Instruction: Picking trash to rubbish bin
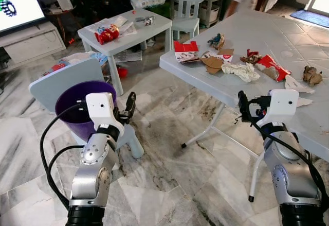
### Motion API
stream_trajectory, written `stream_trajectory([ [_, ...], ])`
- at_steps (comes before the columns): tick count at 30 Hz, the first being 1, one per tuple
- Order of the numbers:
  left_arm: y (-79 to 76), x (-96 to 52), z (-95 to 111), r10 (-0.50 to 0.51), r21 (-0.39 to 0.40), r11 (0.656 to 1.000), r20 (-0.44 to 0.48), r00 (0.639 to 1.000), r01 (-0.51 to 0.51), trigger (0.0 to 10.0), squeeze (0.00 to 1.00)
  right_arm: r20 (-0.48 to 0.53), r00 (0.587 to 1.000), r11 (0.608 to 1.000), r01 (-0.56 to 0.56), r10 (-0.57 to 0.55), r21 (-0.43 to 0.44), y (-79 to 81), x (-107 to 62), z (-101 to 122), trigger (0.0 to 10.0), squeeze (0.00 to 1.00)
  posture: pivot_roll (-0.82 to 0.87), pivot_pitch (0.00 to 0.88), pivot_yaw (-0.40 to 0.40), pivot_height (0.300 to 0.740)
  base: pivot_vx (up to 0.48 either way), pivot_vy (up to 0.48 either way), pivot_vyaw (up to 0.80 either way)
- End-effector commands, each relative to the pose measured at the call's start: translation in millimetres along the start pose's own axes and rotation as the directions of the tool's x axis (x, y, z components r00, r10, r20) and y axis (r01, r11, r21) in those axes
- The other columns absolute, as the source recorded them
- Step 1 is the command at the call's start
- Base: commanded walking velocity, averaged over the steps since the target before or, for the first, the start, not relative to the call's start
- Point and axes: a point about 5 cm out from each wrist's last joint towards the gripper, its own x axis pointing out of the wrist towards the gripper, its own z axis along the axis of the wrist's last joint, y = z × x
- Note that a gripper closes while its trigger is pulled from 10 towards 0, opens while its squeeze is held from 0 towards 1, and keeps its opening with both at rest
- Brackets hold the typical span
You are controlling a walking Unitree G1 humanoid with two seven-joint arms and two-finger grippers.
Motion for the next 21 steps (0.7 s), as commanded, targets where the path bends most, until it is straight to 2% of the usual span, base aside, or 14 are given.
stream_trajectory([
  [1,1.5,-1.6,1.1,-0.002,-0.003,1.0,-0.002,1.0,0.002,10.0,0.0,0.021,1.0,1.0,-0.002,0.002,-0.005,-0.8,0.2,6.5,10.0,0.0,-0.01,0.041,0.027,0.74,0.0,-0.244,0.0],
  [14,1.2,-2.4,0.0,-0.009,-0.006,1.0,-0.005,1.0,0.009,10.0,0.0,0.021,1.0,1.0,-0.003,0.003,-0.009,-0.7,-0.1,6.4,10.0,0.0,-0.01,0.04,0.028,0.74,0.0,-0.241,0.0],
  [21,0.7,-2.5,0.0,-0.013,-0.009,1.0,-0.006,1.0,0.013,10.0,0.0,0.021,1.0,1.0,-0.004,0.004,-0.01,-0.7,-0.2,6.3,10.0,0.0,-0.01,0.04,0.027,0.74,0.24,-0.208,0.0],
])
